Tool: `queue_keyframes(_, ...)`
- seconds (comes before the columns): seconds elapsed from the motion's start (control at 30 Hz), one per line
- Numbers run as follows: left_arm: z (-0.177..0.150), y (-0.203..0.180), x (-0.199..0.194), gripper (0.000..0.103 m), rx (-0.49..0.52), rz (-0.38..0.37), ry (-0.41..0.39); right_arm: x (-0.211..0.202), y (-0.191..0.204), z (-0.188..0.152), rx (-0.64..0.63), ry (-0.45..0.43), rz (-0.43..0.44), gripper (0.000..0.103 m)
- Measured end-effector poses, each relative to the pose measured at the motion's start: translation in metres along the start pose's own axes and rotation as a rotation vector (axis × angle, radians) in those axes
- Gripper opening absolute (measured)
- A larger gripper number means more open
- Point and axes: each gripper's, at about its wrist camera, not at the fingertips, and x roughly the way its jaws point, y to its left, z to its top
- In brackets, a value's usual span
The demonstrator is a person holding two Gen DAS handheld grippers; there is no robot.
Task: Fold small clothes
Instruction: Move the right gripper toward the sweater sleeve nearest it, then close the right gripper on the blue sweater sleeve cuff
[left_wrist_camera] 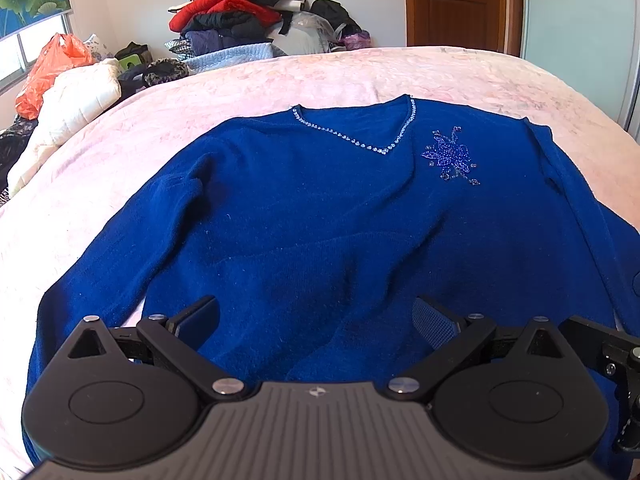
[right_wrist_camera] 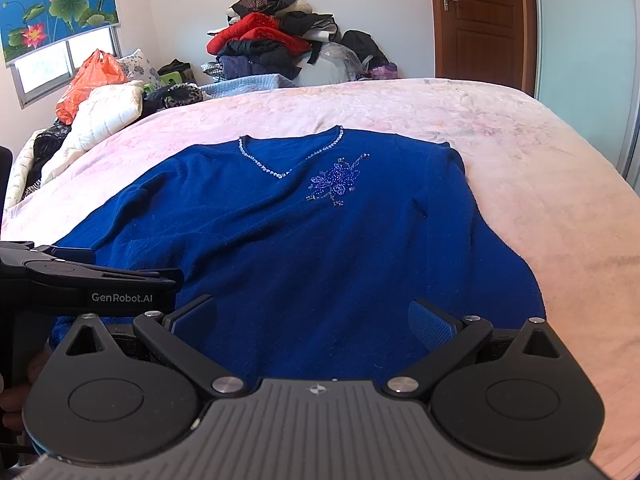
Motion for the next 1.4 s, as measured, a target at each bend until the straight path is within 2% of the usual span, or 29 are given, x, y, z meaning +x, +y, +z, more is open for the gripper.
queue_keyframes(0.87,-0.002,0.001,0.009,0.103,-0.014,-0.009,0.029,0.0,-0.001,-0.002,0.008,0.003,0.028,0.103)
queue_keyframes(1.4,-0.004,-0.002,0.011,0.103,-0.009,-0.023,0.048,-0.008,-0.012,-0.012,-0.02,-0.024,-0.011,0.103)
